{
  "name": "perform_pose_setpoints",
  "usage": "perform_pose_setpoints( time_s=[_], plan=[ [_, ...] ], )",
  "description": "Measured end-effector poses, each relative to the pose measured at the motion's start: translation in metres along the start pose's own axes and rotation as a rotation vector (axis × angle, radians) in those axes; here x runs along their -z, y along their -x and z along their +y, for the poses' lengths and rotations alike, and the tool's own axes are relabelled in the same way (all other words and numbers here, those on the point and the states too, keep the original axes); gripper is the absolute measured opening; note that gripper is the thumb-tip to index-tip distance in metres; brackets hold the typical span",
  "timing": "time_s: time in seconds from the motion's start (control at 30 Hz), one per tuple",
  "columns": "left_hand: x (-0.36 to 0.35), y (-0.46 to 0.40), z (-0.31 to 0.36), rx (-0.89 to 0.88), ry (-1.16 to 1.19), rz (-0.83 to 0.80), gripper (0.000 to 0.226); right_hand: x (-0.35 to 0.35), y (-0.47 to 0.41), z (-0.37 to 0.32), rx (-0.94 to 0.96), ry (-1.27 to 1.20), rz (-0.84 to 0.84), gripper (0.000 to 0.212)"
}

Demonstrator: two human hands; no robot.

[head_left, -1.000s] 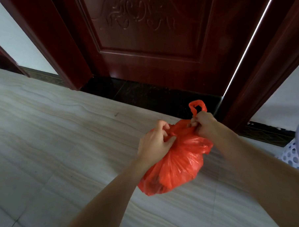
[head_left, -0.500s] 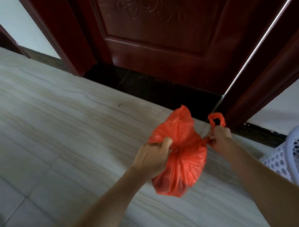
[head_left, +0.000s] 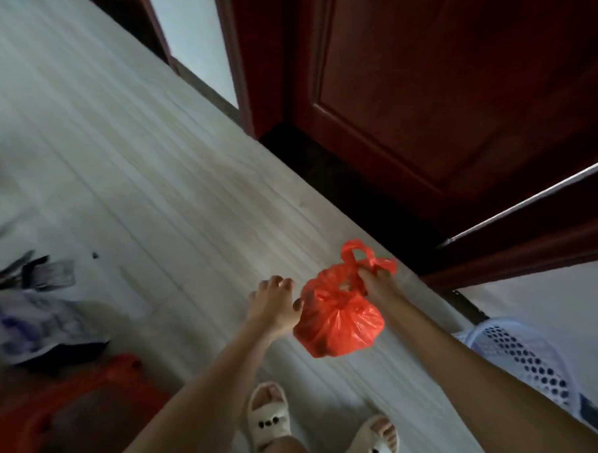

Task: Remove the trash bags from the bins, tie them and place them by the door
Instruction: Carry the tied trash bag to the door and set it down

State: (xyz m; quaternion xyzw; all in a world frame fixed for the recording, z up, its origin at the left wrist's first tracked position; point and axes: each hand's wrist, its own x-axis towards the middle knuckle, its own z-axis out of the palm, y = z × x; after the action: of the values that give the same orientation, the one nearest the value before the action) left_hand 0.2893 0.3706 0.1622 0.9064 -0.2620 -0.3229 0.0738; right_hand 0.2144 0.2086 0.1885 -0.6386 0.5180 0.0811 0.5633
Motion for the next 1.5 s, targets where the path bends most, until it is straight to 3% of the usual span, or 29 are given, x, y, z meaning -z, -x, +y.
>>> perform_pose_setpoints(
  time_s=[0.1,0.2,0.37,0.47,0.6,0.67,0.77,0.87,1.0,1.13,1.33,1.5],
  plan=[
    [0.09,0.059,-0.015,0.039,-0.003,0.129,0.052,-0.012,0.072,-0.082,0.165,0.328,-0.052,0.03],
    [0.169,0.11,-0.033,0.093,0.032,0.201,0.059,-0.022,0.131,-0.159,0.333,0.354,-0.128,0.035],
    [0.276,0.179,-0.076,0.187,0.128,0.314,0.063,-0.04,0.203,-0.265,0.367,0.672,-0.041,0.033],
    [0.314,0.194,-0.102,0.292,0.209,0.344,0.064,-0.057,0.219,-0.312,0.388,0.76,-0.06,0.03],
    [0.355,0.184,-0.135,0.374,0.283,0.402,0.063,-0.098,0.219,-0.369,0.389,0.751,-0.247,0.014],
    [0.38,0.168,-0.154,0.402,0.318,0.451,0.061,-0.128,0.209,-0.401,0.378,0.693,-0.337,0.022],
    [0.426,0.134,-0.187,0.443,0.327,0.509,0.059,-0.181,0.178,-0.45,0.389,0.655,-0.452,0.04],
    [0.473,0.099,-0.225,0.534,0.36,0.542,0.059,-0.237,0.173,-0.519,0.43,0.692,-0.561,0.021],
    [0.528,0.068,-0.275,0.632,0.366,0.551,0.063,-0.309,0.15,-0.597,0.499,0.769,-0.682,0.023],
    [0.574,0.05,-0.336,0.748,0.372,0.583,0.063,-0.396,0.139,-0.669,0.587,0.857,-0.773,0.009],
    [0.63,0.021,-0.452,0.913,0.43,0.617,0.063,-0.538,0.115,-0.756,0.88,0.913,-0.683,0.018],
    [0.702,-0.022,-0.591,0.985,0.472,0.656,0.061,-0.691,0.099,-0.846,0.991,0.962,-0.585,0.023]
  ],
)
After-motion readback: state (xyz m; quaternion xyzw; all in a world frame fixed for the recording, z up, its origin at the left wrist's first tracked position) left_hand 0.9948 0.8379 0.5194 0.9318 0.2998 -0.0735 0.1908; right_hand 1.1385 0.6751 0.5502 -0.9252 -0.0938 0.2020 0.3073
